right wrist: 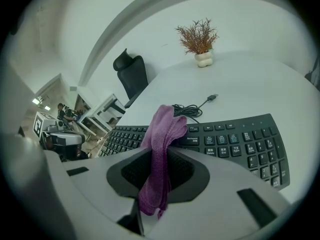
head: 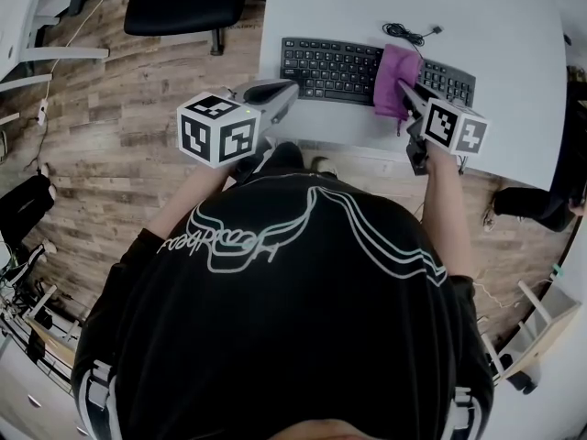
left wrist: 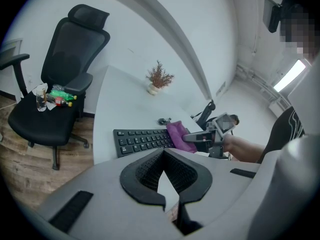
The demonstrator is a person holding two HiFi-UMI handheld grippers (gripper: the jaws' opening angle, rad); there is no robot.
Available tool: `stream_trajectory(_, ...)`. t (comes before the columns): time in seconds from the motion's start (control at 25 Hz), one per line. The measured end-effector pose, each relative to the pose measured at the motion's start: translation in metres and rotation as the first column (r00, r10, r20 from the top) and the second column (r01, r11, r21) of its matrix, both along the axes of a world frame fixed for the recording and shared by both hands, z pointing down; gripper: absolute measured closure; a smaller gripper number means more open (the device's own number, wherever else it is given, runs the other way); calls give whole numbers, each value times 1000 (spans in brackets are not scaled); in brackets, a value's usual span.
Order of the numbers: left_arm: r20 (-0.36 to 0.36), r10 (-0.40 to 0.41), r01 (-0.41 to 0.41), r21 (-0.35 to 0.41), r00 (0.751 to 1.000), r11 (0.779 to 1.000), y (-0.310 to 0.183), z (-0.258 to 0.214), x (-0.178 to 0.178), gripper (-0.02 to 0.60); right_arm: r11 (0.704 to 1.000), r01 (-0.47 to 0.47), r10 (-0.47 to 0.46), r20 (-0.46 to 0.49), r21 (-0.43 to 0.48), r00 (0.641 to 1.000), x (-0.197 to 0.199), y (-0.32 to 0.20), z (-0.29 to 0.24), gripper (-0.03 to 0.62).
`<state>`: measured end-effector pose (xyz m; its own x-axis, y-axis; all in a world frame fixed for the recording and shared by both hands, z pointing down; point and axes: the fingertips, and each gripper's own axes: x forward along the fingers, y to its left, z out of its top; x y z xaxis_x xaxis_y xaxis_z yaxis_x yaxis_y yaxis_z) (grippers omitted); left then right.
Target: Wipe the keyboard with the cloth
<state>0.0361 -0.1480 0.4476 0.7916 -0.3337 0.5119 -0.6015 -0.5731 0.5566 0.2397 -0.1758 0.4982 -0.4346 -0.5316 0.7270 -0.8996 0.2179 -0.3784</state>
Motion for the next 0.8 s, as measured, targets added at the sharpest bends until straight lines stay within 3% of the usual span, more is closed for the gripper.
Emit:
stream_trajectory(0.32, -10, -20, 20, 1, 1000, 1000, 1, -1, 1, 578, 996, 14, -22, 84, 91, 996, -25, -4, -42, 536)
stream_trajectory(0.8, -12, -106, 106, -5, 994, 994, -2, 3, -32, 579, 978, 151, -181, 224, 144, 958, -124, -14, -66, 537)
